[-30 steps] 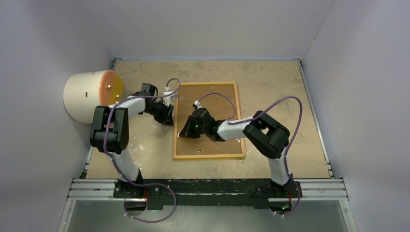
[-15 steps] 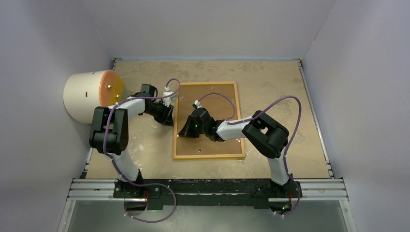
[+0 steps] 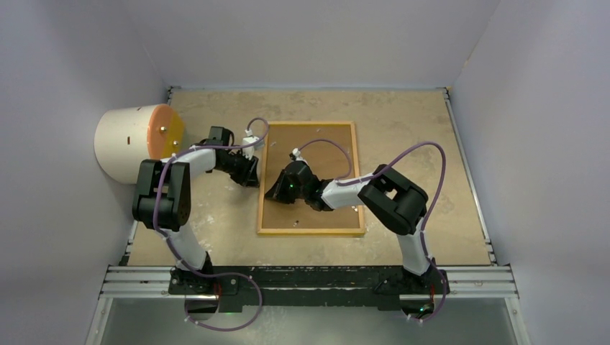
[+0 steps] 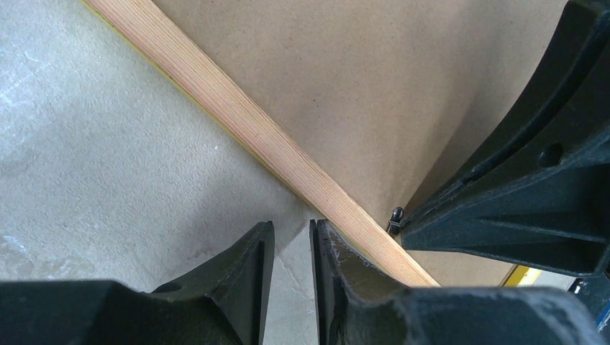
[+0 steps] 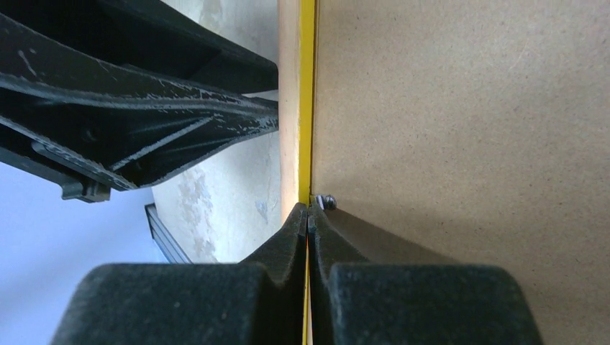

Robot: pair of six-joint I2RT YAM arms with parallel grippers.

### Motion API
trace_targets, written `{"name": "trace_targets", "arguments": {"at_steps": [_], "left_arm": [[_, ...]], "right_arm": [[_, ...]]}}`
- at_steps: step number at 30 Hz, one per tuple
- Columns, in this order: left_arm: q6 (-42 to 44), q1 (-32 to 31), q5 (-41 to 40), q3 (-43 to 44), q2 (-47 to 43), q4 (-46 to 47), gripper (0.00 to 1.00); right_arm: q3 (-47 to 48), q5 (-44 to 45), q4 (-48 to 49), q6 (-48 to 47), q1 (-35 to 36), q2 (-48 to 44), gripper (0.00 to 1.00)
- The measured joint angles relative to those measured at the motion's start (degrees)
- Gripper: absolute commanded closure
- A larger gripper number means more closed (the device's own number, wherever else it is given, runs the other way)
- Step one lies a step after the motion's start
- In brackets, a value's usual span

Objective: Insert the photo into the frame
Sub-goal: Install the photo frame at the center of the board.

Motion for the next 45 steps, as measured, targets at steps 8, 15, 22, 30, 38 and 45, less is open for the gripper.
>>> {"name": "trace_targets", "arguments": {"at_steps": [8,15,22,30,38,45], "left_arm": [[0.22,-0.04,0.61,-0.15,-0.04,0.28,0.71],[1.20,-0.26,0.61,-0.20,-0.37,-0.63,0.71],[1.46,-0.31,0.98,-0.74,-0.72,-1.11,0.71],[1.49,-0.33,1.36,-1.11,-0.90,-1.07,0.71],[1.49,-0.39,1.51,-1.22,-0.90,-0.94,0.71],[1.46,-0.68,1.42,-1.18,-1.01,-1.14,0.63]], "right_arm": [[-0.26,1.46,1.40,0.63,0.00,0.00,0.97],[-4.57,1.01,1.86,0.83,-0.02,-3.08,0.88],[-5.53,0.96,1.29,0.59,-0.04,-4.96,0.85],[-3.39,0.70,0.37,0.72,-0.04,-2.62,0.86],[-1.27,-0.20,0.22,0.94,-0.04,-0.83,0.89],[-1.09,-0.94,-0.09,1.01,-0.57,-0.83,0.86]]}}
